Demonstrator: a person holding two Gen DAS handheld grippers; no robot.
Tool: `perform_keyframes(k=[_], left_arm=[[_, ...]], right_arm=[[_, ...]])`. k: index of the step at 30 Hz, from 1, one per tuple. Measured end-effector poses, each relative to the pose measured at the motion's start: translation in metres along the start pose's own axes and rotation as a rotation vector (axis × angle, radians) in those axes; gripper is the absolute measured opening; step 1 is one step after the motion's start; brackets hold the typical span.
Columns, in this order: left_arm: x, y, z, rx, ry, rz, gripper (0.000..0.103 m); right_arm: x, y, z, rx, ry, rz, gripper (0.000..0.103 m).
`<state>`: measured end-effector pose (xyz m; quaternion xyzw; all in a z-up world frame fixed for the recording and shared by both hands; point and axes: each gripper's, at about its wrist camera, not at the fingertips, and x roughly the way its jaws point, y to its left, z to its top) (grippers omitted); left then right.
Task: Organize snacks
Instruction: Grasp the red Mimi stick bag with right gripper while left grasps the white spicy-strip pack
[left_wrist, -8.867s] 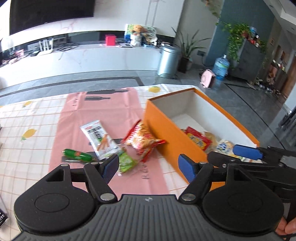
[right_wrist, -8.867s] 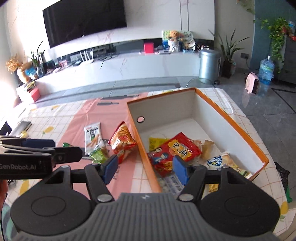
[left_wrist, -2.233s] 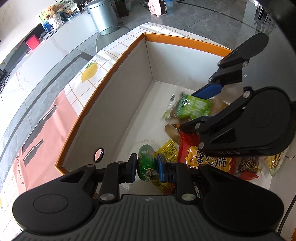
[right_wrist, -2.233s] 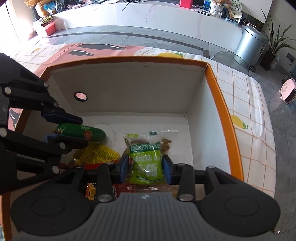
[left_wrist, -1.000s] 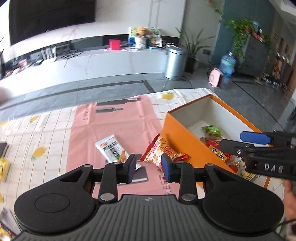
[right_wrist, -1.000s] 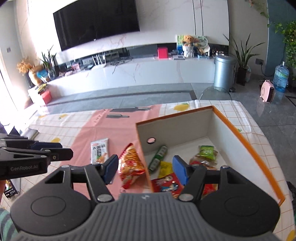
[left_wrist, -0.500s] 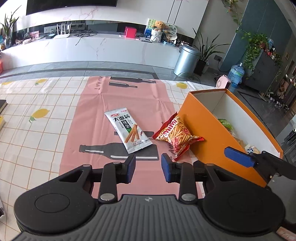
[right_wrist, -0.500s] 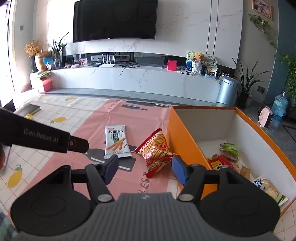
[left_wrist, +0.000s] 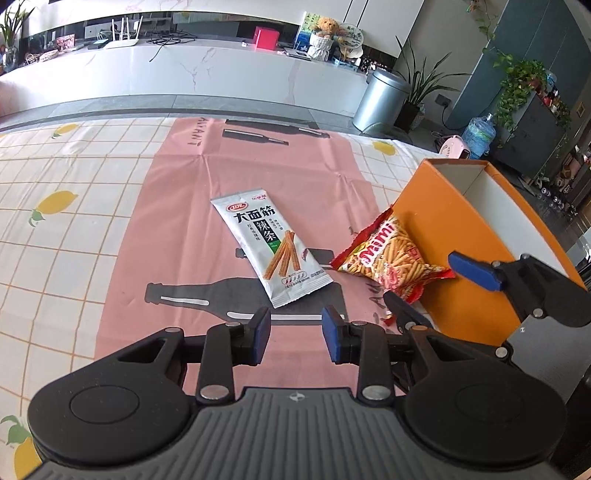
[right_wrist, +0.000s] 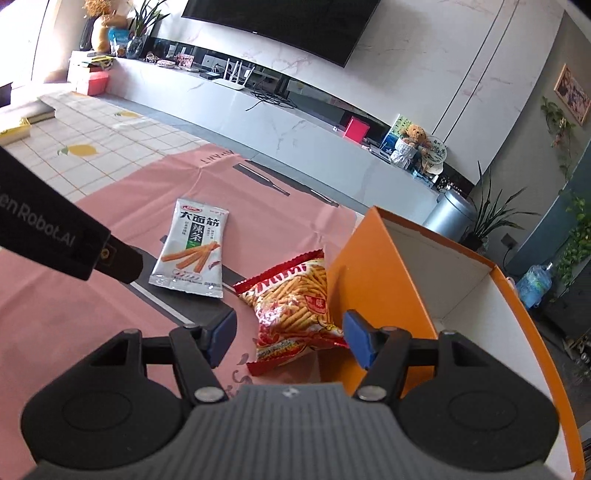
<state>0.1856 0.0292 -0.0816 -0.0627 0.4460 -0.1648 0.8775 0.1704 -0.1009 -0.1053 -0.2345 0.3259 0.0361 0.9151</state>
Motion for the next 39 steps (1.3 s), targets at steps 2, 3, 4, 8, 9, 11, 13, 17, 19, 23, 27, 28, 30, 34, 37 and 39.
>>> perform_keyframes(k=[2, 3, 4, 8, 9, 11, 13, 17, 19, 23, 27, 28, 30, 34, 37, 39], left_arm=[[0.009, 0.002, 0.001, 0.007, 0.007, -0.005, 0.038], [0.012, 0.003, 0.001, 0.007, 0.009, -0.007, 0.038], [0.014, 0.004, 0.001, 0.004, 0.01, -0.008, 0.038], [0.02, 0.012, 0.003, -0.009, 0.017, -0.008, 0.038], [0.021, 0.014, 0.002, -0.01, 0.019, -0.005, 0.038], [0.023, 0.02, 0.002, -0.016, 0.022, 0.001, 0.038], [0.023, 0.024, 0.002, -0.025, 0.022, 0.004, 0.038], [0.018, 0.03, 0.002, -0.043, 0.011, 0.01, 0.038], [0.015, 0.034, 0.003, -0.05, 0.006, 0.017, 0.038], [0.01, 0.041, 0.003, -0.061, 0.003, 0.036, 0.038], [0.01, 0.045, 0.006, -0.049, -0.012, 0.047, 0.053], [0.01, 0.044, 0.007, -0.032, -0.015, 0.049, 0.057], [0.014, 0.039, 0.011, 0.034, -0.023, 0.057, 0.06], [0.023, 0.026, 0.017, 0.148, -0.044, 0.058, 0.077], [0.032, 0.019, 0.023, 0.196, -0.051, 0.035, 0.08], [0.04, 0.016, 0.025, 0.237, -0.059, 0.042, 0.081]], right_arm=[[0.008, 0.001, -0.001, -0.018, 0.002, -0.002, 0.062], [0.012, 0.002, -0.001, -0.025, 0.004, 0.003, 0.062], [0.015, 0.002, -0.001, -0.03, 0.007, 0.006, 0.061], [0.026, 0.009, -0.003, -0.065, 0.01, 0.004, 0.061], [0.028, 0.009, -0.004, -0.064, 0.012, 0.006, 0.06], [0.032, 0.009, -0.003, -0.061, 0.013, -0.001, 0.054], [0.035, 0.009, -0.003, -0.058, 0.012, -0.006, 0.045], [0.036, 0.011, 0.003, -0.055, 0.005, 0.019, 0.041], [0.035, 0.018, 0.007, -0.078, -0.006, 0.044, 0.04], [0.027, 0.033, 0.013, -0.113, -0.036, 0.108, 0.039], [0.022, 0.032, 0.018, -0.046, -0.051, 0.124, 0.037], [0.022, 0.029, 0.018, -0.023, -0.048, 0.113, 0.037], [0.025, 0.017, 0.018, 0.062, -0.025, 0.11, 0.037], [0.036, -0.011, 0.017, 0.276, 0.024, 0.168, 0.036], [0.039, -0.021, 0.015, 0.381, 0.039, 0.208, 0.036], [0.042, -0.024, 0.012, 0.425, 0.044, 0.216, 0.036]])
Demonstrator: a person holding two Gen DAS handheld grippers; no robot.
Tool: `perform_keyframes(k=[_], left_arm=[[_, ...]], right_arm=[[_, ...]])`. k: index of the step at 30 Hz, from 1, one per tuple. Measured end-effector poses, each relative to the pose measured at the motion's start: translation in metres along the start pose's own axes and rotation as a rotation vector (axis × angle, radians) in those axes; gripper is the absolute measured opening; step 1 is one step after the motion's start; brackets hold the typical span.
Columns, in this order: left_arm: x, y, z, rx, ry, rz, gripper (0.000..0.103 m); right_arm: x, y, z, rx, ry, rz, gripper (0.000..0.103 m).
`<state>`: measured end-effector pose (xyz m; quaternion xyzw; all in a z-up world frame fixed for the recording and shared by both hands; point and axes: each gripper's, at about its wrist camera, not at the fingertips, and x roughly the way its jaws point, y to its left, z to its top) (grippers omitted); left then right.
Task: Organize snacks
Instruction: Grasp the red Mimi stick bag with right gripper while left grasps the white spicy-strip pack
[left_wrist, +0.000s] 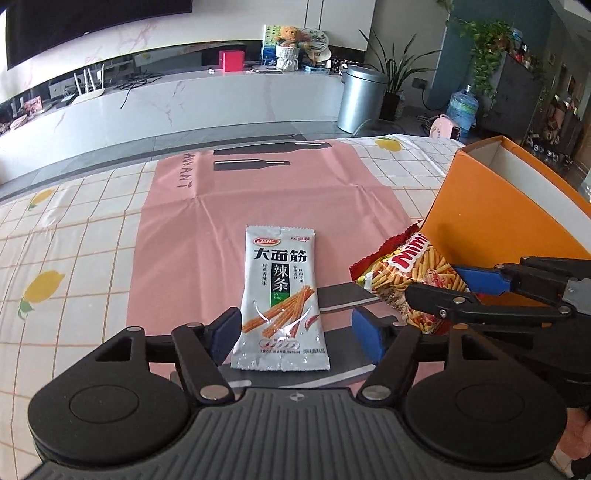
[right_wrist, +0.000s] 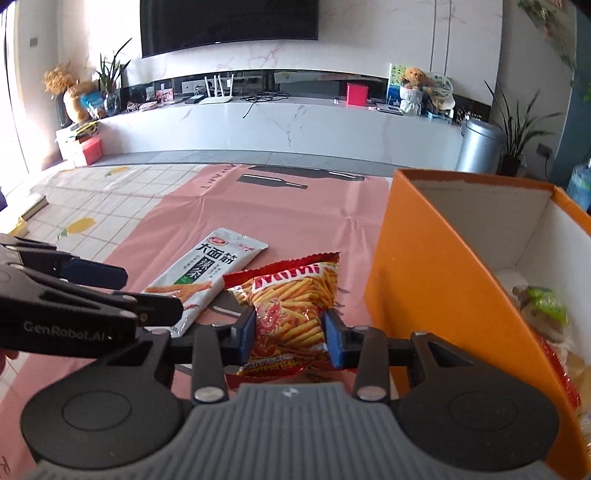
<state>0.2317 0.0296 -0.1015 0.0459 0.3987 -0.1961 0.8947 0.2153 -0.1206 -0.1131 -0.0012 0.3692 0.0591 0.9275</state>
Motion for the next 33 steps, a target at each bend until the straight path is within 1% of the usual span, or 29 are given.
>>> perform_keyframes(k=[3, 7, 11, 15, 16, 17, 19, 20, 24, 27, 30, 31, 33], left_arm=[[0.013, -0.002, 0.002, 0.04, 0.015, 0.005, 0.081], [0.027, -0.005, 0.002, 0.072, 0.01, 0.01, 0.081], [0.036, -0.008, 0.004, 0.108, -0.002, 0.041, 0.082], [0.042, -0.007, 0.009, 0.117, -0.007, 0.045, 0.082], [0.043, -0.008, 0.01, 0.123, -0.005, 0.046, 0.08], [0.044, -0.009, 0.01, 0.132, -0.003, 0.047, 0.072], [0.044, -0.011, 0.01, 0.155, 0.005, 0.06, 0.063], [0.043, -0.013, 0.01, 0.156, 0.01, 0.066, 0.063], [0.029, -0.014, 0.002, 0.104, 0.059, 0.057, 0.062], [0.016, -0.018, -0.008, 0.046, 0.103, 0.084, 0.062], [0.002, -0.017, -0.018, -0.039, 0.139, 0.108, 0.064], [-0.002, -0.016, -0.021, -0.065, 0.146, 0.112, 0.068], [-0.011, -0.014, -0.026, -0.105, 0.15, 0.107, 0.07]], right_arm=[[0.001, -0.006, -0.001, 0.046, 0.001, 0.017, 0.037], [0.003, -0.013, -0.002, 0.096, 0.003, 0.039, 0.037], [0.005, -0.017, -0.002, 0.12, 0.003, 0.046, 0.037], [0.005, -0.02, -0.003, 0.133, 0.003, 0.053, 0.037], [0.005, -0.019, -0.003, 0.13, 0.002, 0.052, 0.037], [0.005, -0.019, -0.003, 0.129, 0.002, 0.051, 0.037], [0.006, -0.021, -0.004, 0.135, 0.005, 0.053, 0.037], [0.006, -0.021, -0.004, 0.138, 0.008, 0.055, 0.037], [0.005, -0.022, -0.006, 0.142, 0.018, 0.054, 0.037], [0.003, -0.022, -0.008, 0.142, 0.033, 0.054, 0.037], [-0.001, -0.021, -0.01, 0.147, 0.045, 0.066, 0.037], [-0.003, -0.022, -0.011, 0.156, 0.049, 0.075, 0.037], [-0.007, -0.023, -0.014, 0.172, 0.055, 0.094, 0.037]])
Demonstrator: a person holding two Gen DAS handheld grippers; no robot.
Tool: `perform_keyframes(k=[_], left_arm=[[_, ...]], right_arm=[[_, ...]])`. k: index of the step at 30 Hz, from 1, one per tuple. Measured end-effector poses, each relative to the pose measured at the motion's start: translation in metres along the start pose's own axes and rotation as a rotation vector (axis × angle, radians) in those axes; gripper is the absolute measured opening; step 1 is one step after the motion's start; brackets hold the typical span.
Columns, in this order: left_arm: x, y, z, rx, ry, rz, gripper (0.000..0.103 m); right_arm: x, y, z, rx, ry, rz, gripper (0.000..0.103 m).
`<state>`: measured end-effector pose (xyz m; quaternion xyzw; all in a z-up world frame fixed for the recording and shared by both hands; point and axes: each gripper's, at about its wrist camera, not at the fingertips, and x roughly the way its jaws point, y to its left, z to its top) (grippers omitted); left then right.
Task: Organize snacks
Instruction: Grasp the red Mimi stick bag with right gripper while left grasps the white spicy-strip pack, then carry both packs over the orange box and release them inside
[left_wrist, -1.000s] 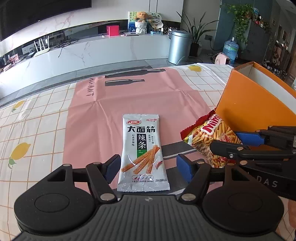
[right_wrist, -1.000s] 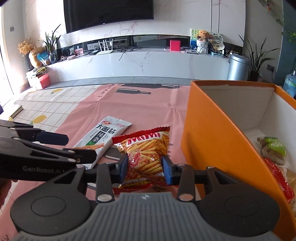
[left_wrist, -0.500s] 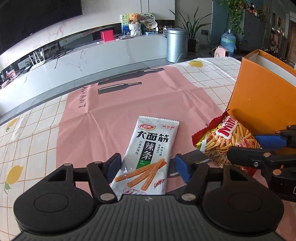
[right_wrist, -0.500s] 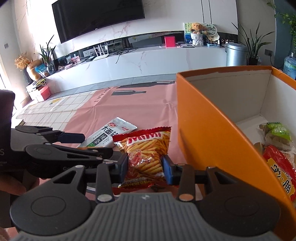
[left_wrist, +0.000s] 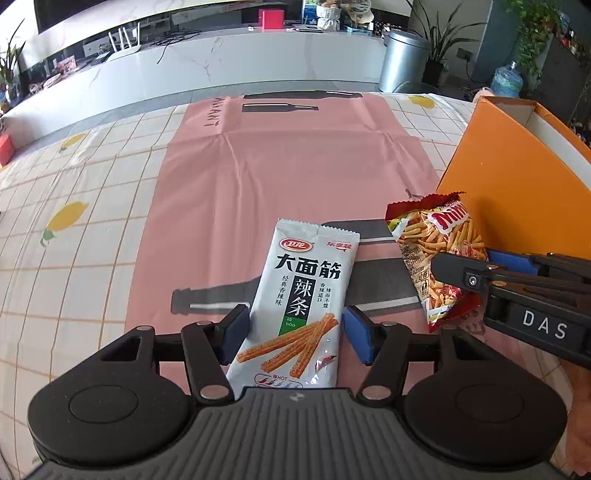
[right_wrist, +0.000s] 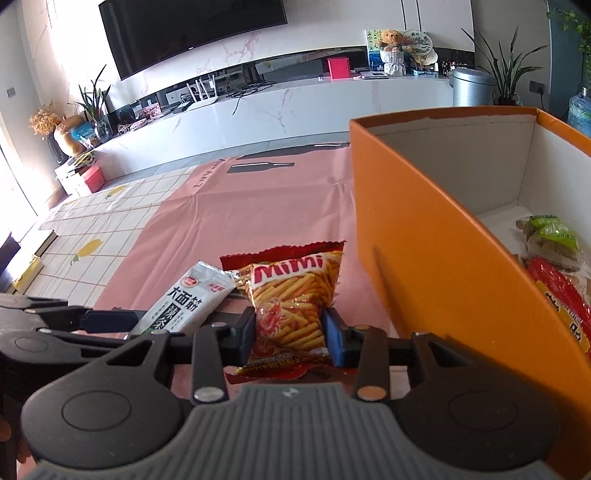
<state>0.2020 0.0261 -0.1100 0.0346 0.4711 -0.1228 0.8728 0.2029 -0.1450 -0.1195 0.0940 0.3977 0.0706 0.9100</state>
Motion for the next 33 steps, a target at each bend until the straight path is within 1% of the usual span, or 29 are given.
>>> perform_keyframes(k=[2, 4, 6, 7, 8, 11, 15, 19, 20, 21, 23, 27, 30, 33], left_arm=[[-0.006, 0.001, -0.004, -0.002, -0.018, -0.012, 0.08], [-0.009, 0.001, -0.007, 0.024, -0.06, -0.017, 0.083], [-0.01, 0.0, -0.008, 0.064, -0.092, -0.019, 0.085], [-0.008, -0.001, -0.008, 0.08, -0.102, -0.026, 0.086], [-0.005, -0.002, -0.008, 0.089, -0.106, -0.029, 0.086], [0.004, -0.005, -0.007, 0.134, -0.116, -0.035, 0.086], [0.014, -0.006, -0.008, 0.15, -0.103, -0.037, 0.086], [0.015, -0.005, -0.01, 0.141, -0.124, -0.035, 0.081], [0.015, -0.005, -0.011, 0.143, -0.13, -0.032, 0.078], [0.015, -0.006, -0.012, 0.142, -0.136, -0.033, 0.075], [0.014, -0.007, -0.012, 0.131, -0.142, -0.031, 0.06], [0.012, -0.008, -0.012, 0.115, -0.142, -0.024, 0.058], [0.01, -0.007, -0.013, 0.088, -0.141, -0.016, 0.056], [0.007, -0.004, -0.012, 0.051, -0.127, -0.013, 0.056]], right_arm=[[-0.004, 0.0, -0.003, 0.009, 0.006, 0.018, 0.037], [-0.007, 0.0, -0.005, 0.008, 0.004, 0.027, 0.039], [-0.01, 0.0, -0.004, 0.0, -0.017, 0.023, 0.04], [-0.011, 0.001, -0.003, -0.004, -0.024, 0.023, 0.045], [-0.011, 0.001, -0.002, -0.011, -0.031, 0.024, 0.046], [-0.01, 0.001, -0.001, -0.023, -0.029, 0.023, 0.048], [-0.005, 0.0, -0.001, -0.018, -0.018, 0.029, 0.049], [0.0, 0.001, 0.0, -0.031, -0.006, 0.023, 0.05], [0.001, 0.002, -0.001, -0.035, -0.003, 0.02, 0.05], [0.002, 0.002, -0.001, -0.038, 0.0, 0.018, 0.05], [0.002, 0.002, -0.001, -0.041, 0.002, 0.015, 0.05], [0.004, 0.003, -0.002, -0.04, 0.014, 0.005, 0.048], [0.004, 0.006, -0.003, -0.055, 0.021, -0.003, 0.042], [0.002, 0.009, -0.004, -0.072, 0.019, -0.011, 0.039]])
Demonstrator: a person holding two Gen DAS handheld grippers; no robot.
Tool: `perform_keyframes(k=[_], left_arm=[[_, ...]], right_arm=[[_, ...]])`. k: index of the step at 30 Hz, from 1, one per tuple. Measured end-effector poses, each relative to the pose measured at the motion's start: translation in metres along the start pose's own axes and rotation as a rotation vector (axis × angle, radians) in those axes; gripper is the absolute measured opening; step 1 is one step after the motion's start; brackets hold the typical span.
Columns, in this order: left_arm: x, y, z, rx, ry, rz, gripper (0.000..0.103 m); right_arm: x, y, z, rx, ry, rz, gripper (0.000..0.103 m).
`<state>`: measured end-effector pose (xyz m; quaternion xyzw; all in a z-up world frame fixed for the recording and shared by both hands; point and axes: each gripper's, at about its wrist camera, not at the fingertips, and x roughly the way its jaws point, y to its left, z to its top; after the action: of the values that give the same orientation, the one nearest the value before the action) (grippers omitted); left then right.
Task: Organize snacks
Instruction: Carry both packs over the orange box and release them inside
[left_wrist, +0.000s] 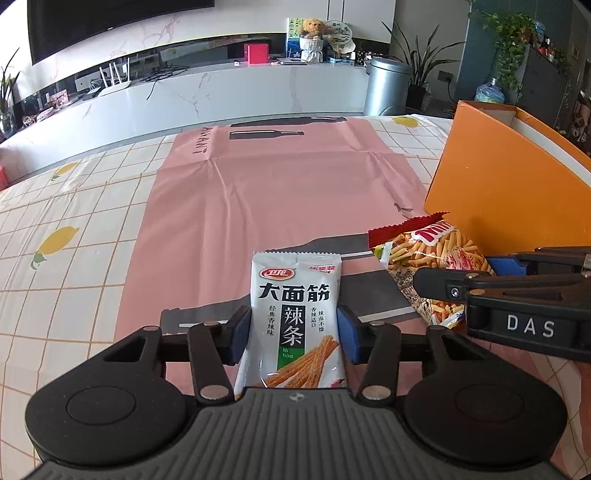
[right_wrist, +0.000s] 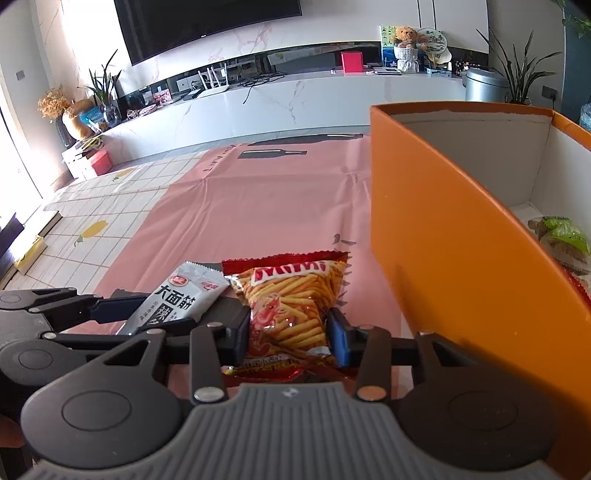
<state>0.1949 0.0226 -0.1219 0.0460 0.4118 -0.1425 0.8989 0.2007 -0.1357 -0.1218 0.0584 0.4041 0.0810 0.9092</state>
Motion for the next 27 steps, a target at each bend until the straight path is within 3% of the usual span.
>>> perform_keyframes(k=[11, 18, 27], left_arm=[[-0.034, 0.008, 0.014, -0.102, -0.03, -0.002, 0.056], [-0.071, 0.001, 0.027, -0.127, -0.077, -0.019, 0.056], [-0.115, -0.041, 0.053, -0.082, -0.148, -0.133, 0.056]], right_arm=[[-0.021, 0.014, 0.004, -0.069, -0.04, -0.009, 0.037], [-0.066, 0.016, 0.014, -0.08, -0.081, -0.036, 0.037], [-0.139, -0.018, 0.041, -0.063, -0.121, -0.067, 0.037]])
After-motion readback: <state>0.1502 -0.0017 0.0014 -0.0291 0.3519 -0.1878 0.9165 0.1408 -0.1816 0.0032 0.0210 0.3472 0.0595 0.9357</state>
